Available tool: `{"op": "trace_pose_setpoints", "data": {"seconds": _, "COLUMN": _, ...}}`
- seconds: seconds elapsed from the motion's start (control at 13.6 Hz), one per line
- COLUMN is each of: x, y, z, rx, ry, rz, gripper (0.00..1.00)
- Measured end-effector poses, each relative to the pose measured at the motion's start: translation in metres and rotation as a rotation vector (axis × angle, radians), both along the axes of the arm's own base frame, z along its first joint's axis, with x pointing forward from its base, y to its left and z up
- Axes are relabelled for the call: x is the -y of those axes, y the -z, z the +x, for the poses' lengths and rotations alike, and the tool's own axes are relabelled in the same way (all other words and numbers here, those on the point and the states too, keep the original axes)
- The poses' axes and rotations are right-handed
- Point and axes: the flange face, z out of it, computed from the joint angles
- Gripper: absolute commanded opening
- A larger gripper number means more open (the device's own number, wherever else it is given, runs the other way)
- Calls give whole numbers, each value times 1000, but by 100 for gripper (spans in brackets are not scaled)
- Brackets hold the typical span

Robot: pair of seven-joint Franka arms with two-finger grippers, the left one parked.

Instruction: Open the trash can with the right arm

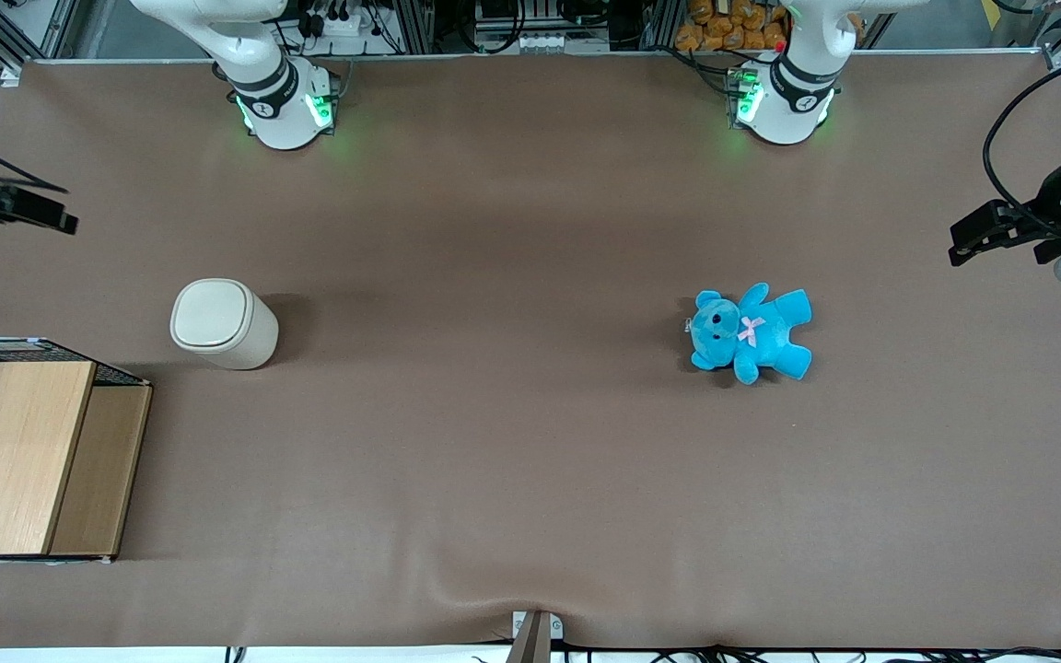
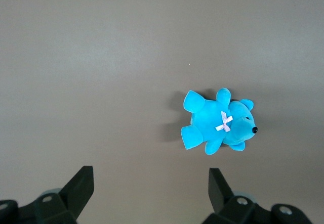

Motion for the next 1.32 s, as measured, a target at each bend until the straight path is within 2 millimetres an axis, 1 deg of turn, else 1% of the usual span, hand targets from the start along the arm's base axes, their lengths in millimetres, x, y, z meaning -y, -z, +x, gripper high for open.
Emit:
{"op": "trace_pose_setpoints", "data": {"seconds": 0.07, "x": 0, "y": 17, "z": 1, "rx": -29, "ry": 0, "rz": 2, "gripper": 0}}
{"op": "trace_pose_setpoints", "data": {"seconds": 0.29, "x": -2, "y": 67, "z": 5, "rx": -66, "ry": -2, "rz": 5, "gripper": 0}}
{"op": "trace_pose_setpoints", "data": {"seconds": 0.44, "x": -6, "y": 104, "z": 7, "rx": -67, "ry": -8, "rz": 4, "gripper": 0}}
{"op": "trace_pose_setpoints", "data": {"seconds": 0.59, "x": -8, "y": 143, "z": 7, "rx": -80, "ry": -9, "rz": 4, "gripper": 0}}
{"op": "trace_pose_setpoints", "data": {"seconds": 0.81, "x": -9, "y": 192, "z": 3, "rx": -89, "ry": -8, "rz": 2, "gripper": 0}}
{"op": "trace_pose_setpoints", "data": {"seconds": 1.03, "x": -9, "y": 231, "z": -1, "rx": -98, "ry": -6, "rz": 0, "gripper": 0}}
{"op": "trace_pose_setpoints", "data": {"seconds": 1.18, "x": -9, "y": 248, "z": -2, "rx": -105, "ry": -5, "rz": -1, "gripper": 0}}
{"op": "trace_pose_setpoints", "data": {"seconds": 1.32, "x": -9, "y": 261, "z": -1, "rx": -101, "ry": -5, "rz": -3, "gripper": 0}}
